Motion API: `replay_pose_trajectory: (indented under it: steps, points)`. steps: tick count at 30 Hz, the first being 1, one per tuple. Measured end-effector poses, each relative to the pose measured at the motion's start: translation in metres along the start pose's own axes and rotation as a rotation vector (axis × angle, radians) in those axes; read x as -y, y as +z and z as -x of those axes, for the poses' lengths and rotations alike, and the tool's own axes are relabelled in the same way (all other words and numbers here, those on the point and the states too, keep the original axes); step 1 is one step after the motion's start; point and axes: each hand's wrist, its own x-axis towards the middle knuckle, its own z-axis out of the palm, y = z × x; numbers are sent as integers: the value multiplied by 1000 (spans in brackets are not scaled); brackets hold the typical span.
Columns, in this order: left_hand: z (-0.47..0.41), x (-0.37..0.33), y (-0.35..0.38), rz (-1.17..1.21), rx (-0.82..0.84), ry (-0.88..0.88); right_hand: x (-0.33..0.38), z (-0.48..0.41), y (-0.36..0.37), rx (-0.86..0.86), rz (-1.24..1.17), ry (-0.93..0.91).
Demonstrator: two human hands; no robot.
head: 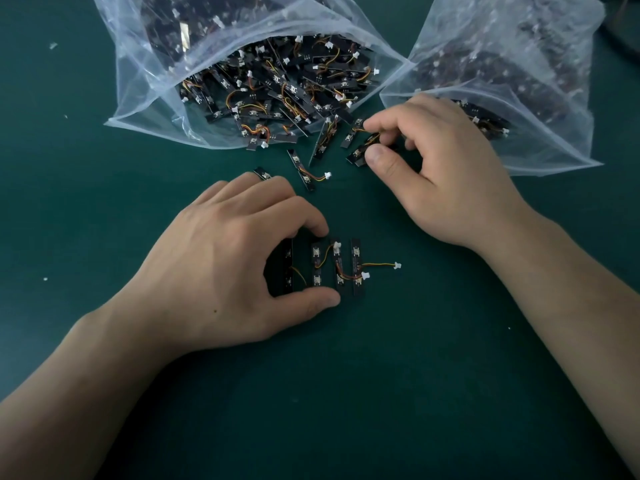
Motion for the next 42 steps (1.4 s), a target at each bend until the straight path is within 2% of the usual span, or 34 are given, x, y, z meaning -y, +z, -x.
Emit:
replay_pose_trajectory:
  steps: [9,13,16,18,22,25,29,38,42]
  points:
    - [-1,-1,-1,7,-7,-4,0,0,1,-2,2,-4]
    - [-2,-1,-9,141,-18,-19,-1,-1,0,-7,-1,-14]
    - [-2,3,-9,197,-141,-34,-3,-1,1,-10,-4,-27]
    - [-3,6,-7,136,-242,-72,-2,-1,1,-21,-9,-40]
    - [-5,19,-4,6,-366,-259,1,1,1,-75,16,-80]
    - [-5,24,-3,14,-346,-351,1,1,0,-90,14,-93]
    - [-7,22,-3,-2,-282,-368,1,0,1,-70,3,-91]
    - [-7,22,-4,65,-343,-425,2,0,0,-45,-11,-70]
    - [-8,19,-9,80,-244,-407,2,0,0,-43,-9,-65]
